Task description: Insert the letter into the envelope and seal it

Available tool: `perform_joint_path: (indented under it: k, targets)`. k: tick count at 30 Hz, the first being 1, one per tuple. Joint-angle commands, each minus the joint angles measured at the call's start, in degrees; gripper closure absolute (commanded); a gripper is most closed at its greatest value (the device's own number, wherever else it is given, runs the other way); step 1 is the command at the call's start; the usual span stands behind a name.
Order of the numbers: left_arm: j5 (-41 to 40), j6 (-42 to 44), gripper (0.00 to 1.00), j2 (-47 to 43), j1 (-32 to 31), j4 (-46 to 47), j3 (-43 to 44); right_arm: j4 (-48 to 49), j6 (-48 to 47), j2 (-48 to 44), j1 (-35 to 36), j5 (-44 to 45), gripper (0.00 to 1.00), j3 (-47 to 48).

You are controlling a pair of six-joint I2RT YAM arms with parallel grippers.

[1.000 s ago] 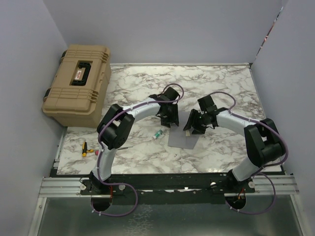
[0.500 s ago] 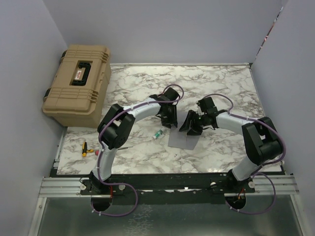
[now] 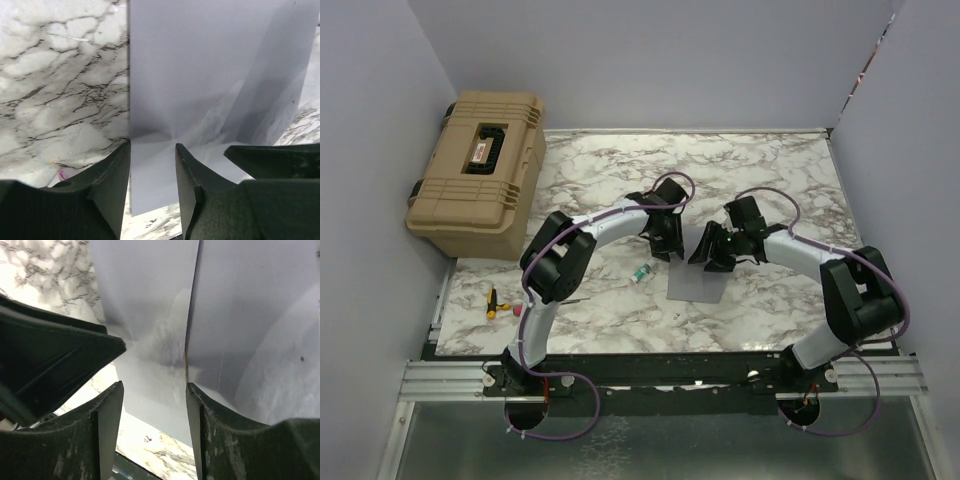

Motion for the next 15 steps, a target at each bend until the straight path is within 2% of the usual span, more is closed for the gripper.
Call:
perform_joint_path:
  k: [1, 4, 8, 11, 15]
  targets:
    - [-2.11, 1.55, 0.56, -0.08, -0.52, -0.1, 3.14, -2.54, -3.26, -8.32, -0.6, 8.03, 0.43, -0.7]
    - [-4.52, 3.85, 0.51, -2.18, -0.23, -0.16, 4.93, -3.38, -5.21, -12.46, -0.6, 9.45, 0.43, -0.54]
    - [-7.49, 8.45, 0.46, -6.36, -0.27, -0.27, 4.13, -9.06, -5.77, -16.12, -0.61, 14.86, 0.42, -0.44]
    - [-12.71, 13.39, 0.41, -10.35, -0.27, -1.21, 0.04, -14.18, -5.32, -17.07, -0.66, 19.05, 0.41, -0.69]
    - [-18.97, 19.51, 0.32, -15.94, -0.31, -3.26, -7.35, -16.14, -3.63, -19.63, -0.69, 19.98, 0.4, -3.22]
